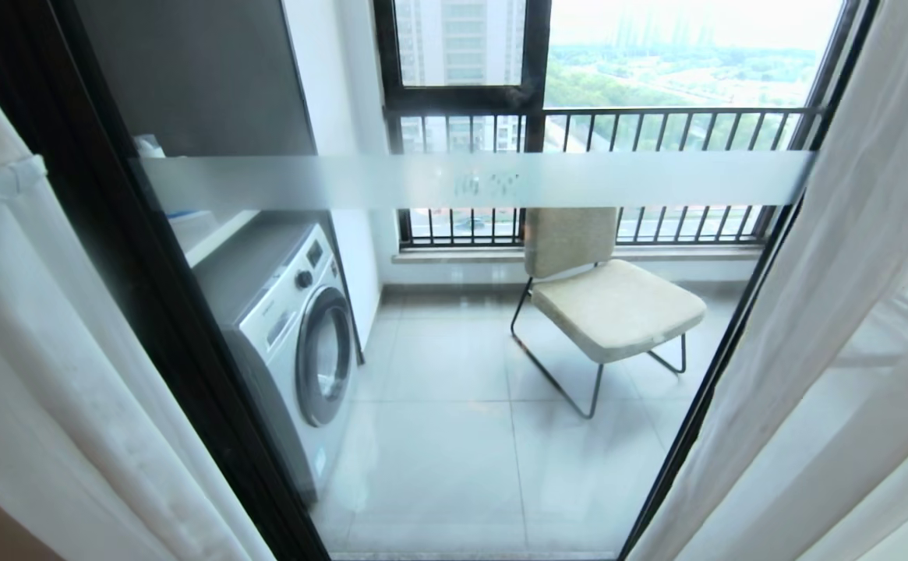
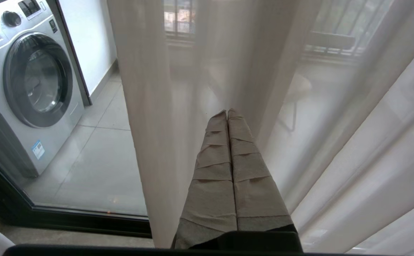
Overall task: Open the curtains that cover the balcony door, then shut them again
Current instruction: Close the inner curtains on both sides
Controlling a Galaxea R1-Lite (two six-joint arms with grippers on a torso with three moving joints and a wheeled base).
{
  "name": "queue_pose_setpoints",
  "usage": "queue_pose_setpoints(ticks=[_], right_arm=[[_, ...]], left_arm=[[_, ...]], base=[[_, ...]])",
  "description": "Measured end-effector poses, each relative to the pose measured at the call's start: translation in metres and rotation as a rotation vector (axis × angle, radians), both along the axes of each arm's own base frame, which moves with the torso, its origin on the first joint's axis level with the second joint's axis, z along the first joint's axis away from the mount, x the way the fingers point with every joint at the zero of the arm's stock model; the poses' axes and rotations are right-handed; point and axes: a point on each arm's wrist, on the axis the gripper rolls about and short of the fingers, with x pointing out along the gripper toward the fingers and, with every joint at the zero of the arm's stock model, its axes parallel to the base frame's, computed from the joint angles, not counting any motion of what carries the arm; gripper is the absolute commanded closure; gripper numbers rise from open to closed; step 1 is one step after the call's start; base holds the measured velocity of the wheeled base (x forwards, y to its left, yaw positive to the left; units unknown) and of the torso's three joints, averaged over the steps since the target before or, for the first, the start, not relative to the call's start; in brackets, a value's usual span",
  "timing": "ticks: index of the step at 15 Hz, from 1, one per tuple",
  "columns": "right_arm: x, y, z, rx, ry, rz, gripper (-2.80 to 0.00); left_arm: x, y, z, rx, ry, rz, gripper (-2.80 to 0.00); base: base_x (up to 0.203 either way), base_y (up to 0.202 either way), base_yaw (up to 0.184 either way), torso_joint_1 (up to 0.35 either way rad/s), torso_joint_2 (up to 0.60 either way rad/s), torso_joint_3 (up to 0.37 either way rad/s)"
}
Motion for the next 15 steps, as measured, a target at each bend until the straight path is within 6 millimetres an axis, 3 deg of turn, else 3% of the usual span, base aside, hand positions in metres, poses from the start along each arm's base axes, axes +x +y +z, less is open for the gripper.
queue_pose_setpoints(ticks=[15], right_arm=[[0.0, 0.0, 0.0, 0.0, 0.0, 0.0, 0.0]], left_arm=[[0.0001, 0.0, 0.0002, 0.001, -0.001, -0.001, 0.0]], base=[[0.0, -0.19, 0.002, 0.003, 0.0, 0.003]])
